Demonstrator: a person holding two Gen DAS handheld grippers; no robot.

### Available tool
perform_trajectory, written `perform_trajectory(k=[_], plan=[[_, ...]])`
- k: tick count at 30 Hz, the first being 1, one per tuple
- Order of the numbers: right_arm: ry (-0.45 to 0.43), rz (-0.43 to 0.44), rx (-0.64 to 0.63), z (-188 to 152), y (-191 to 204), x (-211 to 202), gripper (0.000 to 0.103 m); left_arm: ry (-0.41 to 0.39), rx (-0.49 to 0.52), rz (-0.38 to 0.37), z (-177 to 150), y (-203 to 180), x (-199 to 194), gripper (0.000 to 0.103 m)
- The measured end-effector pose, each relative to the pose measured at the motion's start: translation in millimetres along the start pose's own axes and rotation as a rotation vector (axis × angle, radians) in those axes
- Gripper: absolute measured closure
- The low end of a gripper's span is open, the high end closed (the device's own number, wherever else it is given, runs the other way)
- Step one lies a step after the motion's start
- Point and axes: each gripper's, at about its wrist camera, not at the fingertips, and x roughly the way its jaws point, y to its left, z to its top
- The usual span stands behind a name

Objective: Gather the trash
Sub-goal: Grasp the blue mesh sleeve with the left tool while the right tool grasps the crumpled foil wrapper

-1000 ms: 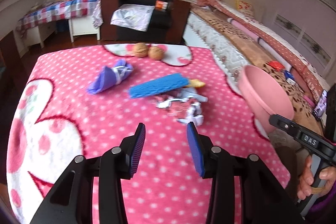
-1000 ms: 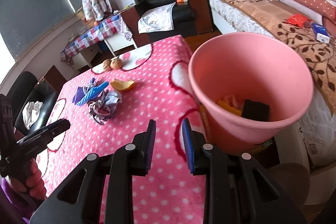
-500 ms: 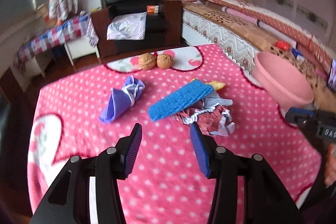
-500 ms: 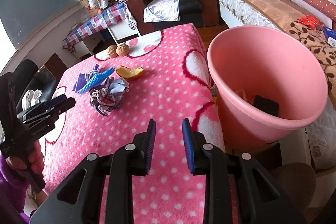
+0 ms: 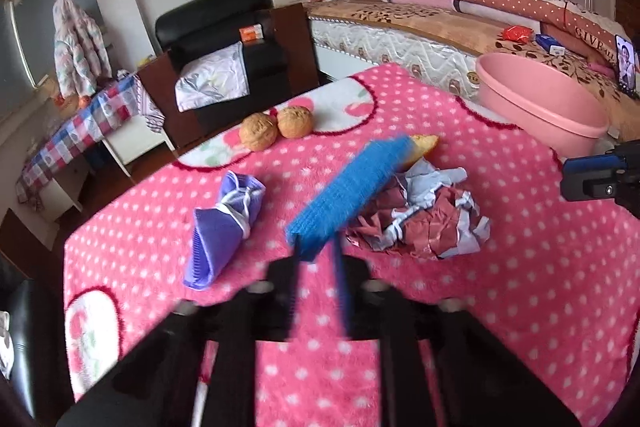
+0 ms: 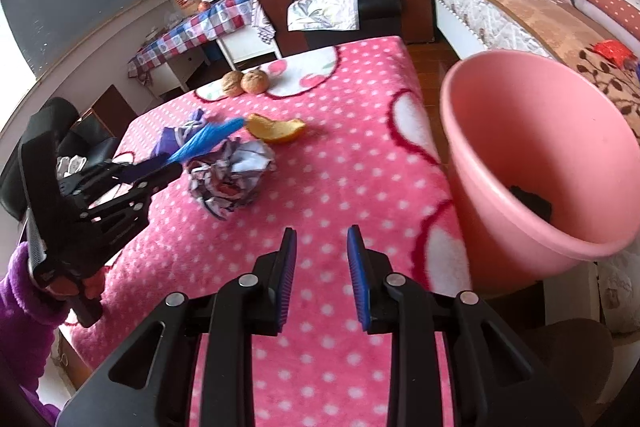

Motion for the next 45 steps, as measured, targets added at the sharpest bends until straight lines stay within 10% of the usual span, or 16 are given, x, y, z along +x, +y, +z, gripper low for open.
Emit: perform_trajectory(k=[18, 33, 45], plan=[[0.057, 0.190, -0.071, 19, 59, 34, 0.064, -0.051, -0.289, -0.083, -27, 29, -49, 0.099], [0.067, 0.091, -0.165, 20, 80, 61, 0.064, -0.037, -0.386, -0.100, -45, 35, -59, 0.100], [0.014, 0.090, -0.162, 14, 69, 35, 0.083, -0.043, -0.380, -0.119, -38, 20, -65, 0.100]])
